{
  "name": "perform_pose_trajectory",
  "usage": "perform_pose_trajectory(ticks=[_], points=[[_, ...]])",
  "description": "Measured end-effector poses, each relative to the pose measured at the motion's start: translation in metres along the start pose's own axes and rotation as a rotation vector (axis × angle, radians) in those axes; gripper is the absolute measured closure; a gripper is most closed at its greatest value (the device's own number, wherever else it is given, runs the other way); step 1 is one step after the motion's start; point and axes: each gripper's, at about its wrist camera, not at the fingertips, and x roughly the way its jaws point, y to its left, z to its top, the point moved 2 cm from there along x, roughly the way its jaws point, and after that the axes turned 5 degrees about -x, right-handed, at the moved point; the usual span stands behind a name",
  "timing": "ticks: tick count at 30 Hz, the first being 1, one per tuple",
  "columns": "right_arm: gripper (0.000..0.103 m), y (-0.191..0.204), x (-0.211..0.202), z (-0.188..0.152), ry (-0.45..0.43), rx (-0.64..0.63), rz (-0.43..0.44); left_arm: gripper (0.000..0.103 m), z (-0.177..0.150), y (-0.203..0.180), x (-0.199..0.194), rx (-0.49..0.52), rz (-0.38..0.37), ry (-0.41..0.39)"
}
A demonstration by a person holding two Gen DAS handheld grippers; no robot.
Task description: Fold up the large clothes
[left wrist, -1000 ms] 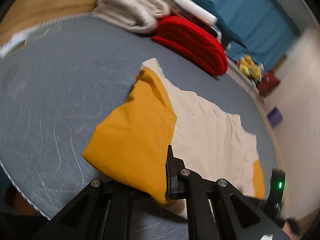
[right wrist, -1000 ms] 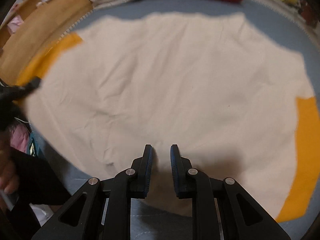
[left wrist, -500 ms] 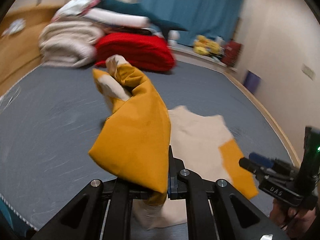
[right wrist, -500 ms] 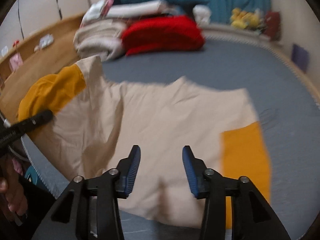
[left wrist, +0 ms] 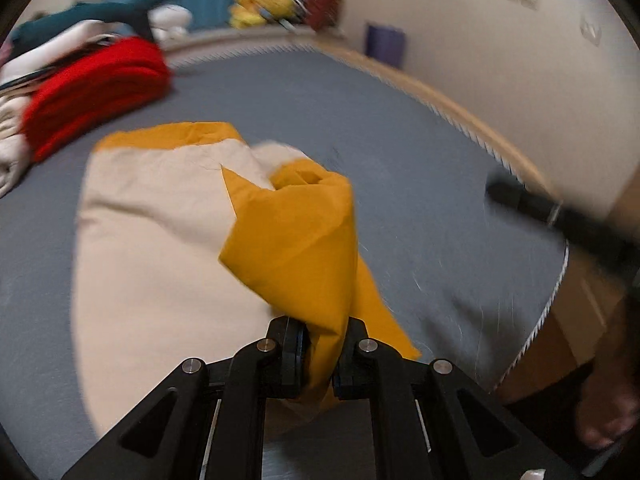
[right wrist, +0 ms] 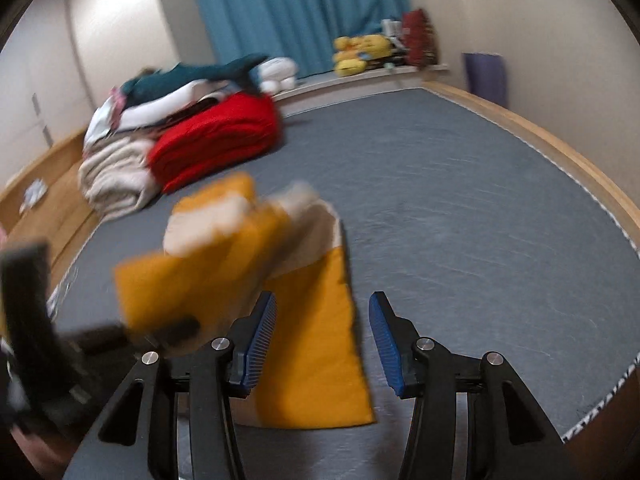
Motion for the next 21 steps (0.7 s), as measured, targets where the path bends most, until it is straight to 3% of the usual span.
perform_pose_trajectory(ticks=[3, 5, 10, 13, 17, 21], points=[[0.054, -0.018, 0.0, 0.006, -0.003, 0.047, -0.013, 0.093, -0.011, -0.02, 0.042, 0.036, -0.003, 0.122], [0.054, -0.028, 0.002, 0.01, -0.001, 0.075, -0.009, 0.084, -0.021, -0.018, 0.048, 0.012, -0.031, 0.17], [0.054, -0.035, 0.011, 0.009, 0.036, 0.139, 0.047, 0.07, -0.021, 0.01, -0.001, -0.052, -0.214, 0.15], [0.053, -0.023, 0.022, 0.004, 0.08, 0.132, 0.11, 0.062, -0.026, 0.036, -0.041, -0.067, -0.274, 0.116], [0.053, 0.001, 0.039, -0.005, 0.145, 0.099, 0.18, 0.062, -0.046, 0.075, -0.078, -0.07, -0.238, 0.082], [0.053, 0.022, 0.06, -0.017, 0.214, 0.027, 0.14, 0.062, -0.068, 0.122, -0.085, -0.114, -0.12, 0.08]])
